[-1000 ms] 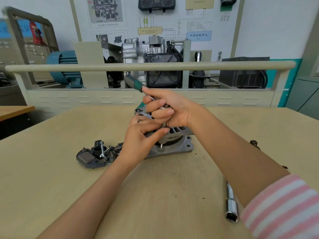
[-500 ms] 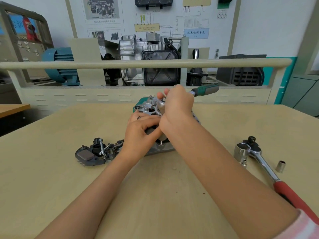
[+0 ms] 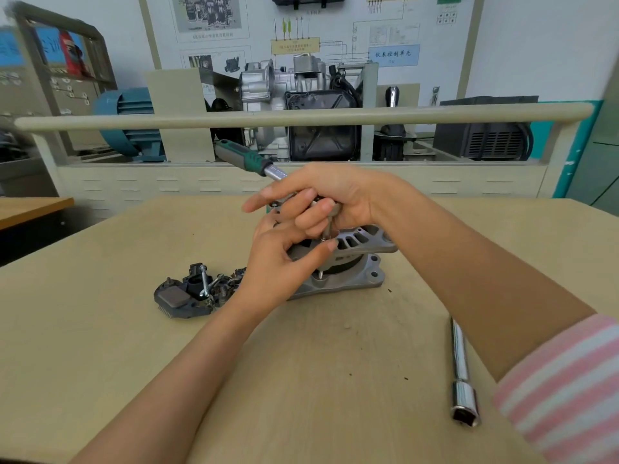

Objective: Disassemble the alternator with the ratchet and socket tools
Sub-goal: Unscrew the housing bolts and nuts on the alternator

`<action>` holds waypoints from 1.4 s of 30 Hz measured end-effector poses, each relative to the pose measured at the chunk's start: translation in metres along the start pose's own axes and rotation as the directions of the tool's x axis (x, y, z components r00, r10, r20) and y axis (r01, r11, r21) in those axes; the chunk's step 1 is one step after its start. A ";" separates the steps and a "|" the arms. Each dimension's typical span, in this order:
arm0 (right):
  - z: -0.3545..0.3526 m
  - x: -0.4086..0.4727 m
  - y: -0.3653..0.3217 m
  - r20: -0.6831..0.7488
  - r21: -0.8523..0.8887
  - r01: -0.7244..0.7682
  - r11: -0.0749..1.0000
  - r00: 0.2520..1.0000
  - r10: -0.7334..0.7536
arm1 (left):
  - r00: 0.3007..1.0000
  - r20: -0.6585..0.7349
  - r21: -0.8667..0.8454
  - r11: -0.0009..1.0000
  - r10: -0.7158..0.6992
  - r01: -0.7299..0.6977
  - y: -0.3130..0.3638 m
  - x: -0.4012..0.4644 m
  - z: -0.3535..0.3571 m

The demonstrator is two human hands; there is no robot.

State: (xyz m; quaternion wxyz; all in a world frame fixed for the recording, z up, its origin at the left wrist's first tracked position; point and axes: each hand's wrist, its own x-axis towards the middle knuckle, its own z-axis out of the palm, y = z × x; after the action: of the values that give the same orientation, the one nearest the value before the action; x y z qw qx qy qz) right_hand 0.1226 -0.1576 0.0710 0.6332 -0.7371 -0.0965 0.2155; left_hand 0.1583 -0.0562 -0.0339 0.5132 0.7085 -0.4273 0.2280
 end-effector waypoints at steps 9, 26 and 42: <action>0.013 -0.001 0.022 -0.456 0.219 0.434 0.874 0.837 -0.302 | 0.998 0.052 0.089 0.995 0.033 -0.037 0.002 -0.001 -0.002; 0.021 -0.001 0.019 -0.788 0.190 0.407 0.893 0.606 -0.109 | 1.000 0.016 0.124 0.992 0.002 -0.004 0.004 -0.001 0.000; 0.026 -0.001 0.029 -0.825 0.288 0.626 0.725 0.547 -0.144 | 0.999 -0.030 0.059 0.998 0.012 -0.010 0.001 -0.003 0.002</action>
State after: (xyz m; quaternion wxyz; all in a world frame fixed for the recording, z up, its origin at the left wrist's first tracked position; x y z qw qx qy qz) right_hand 0.1063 -0.1405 0.0407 0.8292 -0.4961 0.0745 -0.2464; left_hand 0.1558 -0.0570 -0.0363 0.4974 0.7173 -0.4165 0.2542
